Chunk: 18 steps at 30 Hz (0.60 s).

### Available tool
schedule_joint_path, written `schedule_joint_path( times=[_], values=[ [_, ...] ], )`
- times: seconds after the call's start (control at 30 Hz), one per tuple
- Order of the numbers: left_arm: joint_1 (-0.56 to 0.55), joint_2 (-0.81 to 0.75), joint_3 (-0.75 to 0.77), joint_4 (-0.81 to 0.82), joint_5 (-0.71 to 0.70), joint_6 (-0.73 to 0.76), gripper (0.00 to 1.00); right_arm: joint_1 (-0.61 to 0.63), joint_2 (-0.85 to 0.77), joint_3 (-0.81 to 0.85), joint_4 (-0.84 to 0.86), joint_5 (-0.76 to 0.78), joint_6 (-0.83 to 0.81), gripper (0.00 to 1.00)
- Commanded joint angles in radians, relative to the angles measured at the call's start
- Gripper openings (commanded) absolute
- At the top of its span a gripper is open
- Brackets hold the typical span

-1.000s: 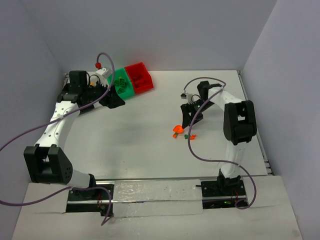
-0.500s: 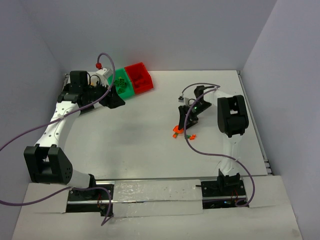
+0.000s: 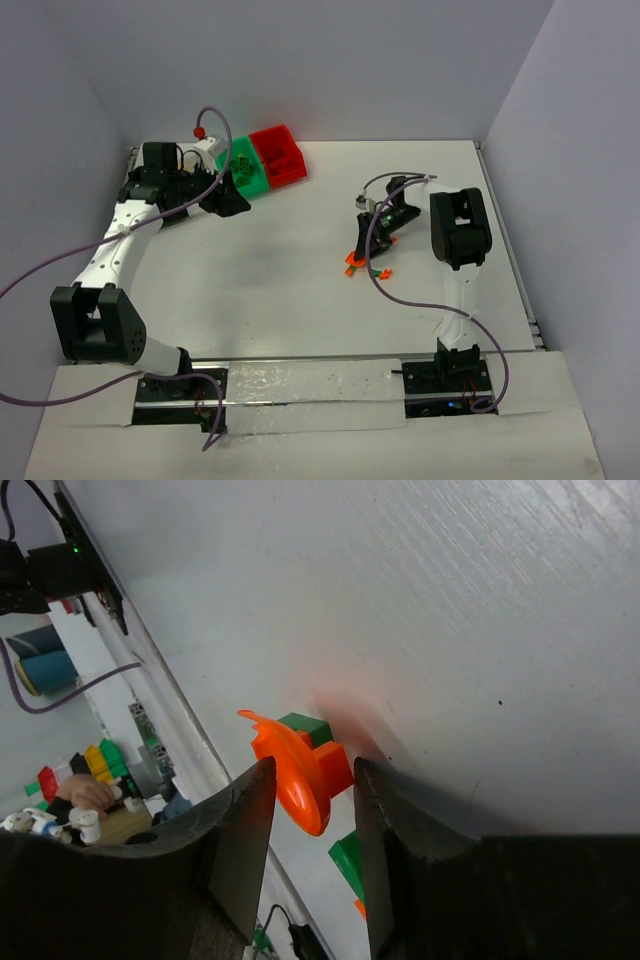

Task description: Sort the legos into containers by color

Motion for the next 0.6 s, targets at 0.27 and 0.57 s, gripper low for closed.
schedule_joint_path(
  times=[0.27,0.57],
  values=[
    [-0.007,0.0,-0.084,0.086,0.103,-0.082,0.71,0.001,0.002,0.079,-0.152,-0.239,-0.075,0.03],
    [-0.029,0.107,-0.18,0.202,0.482,-0.339,0.71,0.091,-0.067,0.285,-0.455,-0.455,-0.35,0.0]
  ],
)
